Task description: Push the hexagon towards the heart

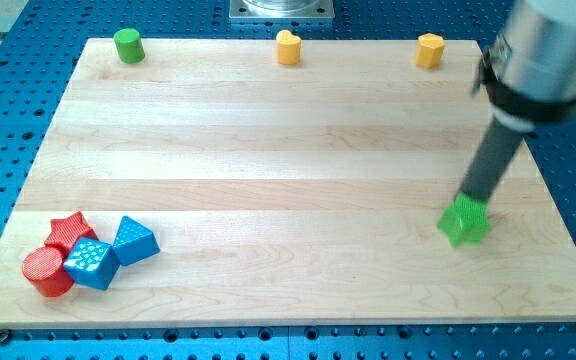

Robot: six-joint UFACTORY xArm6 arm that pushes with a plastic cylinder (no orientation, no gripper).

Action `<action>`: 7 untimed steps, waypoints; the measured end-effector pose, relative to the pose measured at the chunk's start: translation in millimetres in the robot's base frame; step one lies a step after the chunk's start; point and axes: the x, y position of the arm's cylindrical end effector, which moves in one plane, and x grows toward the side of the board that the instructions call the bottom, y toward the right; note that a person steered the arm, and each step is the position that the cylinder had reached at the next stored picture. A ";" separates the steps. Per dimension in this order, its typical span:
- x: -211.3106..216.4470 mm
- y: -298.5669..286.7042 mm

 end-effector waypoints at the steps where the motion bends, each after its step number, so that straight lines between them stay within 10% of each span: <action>1: -27.0 -21.2; 4: 15.2 -12.4; 7: -215.8 96.2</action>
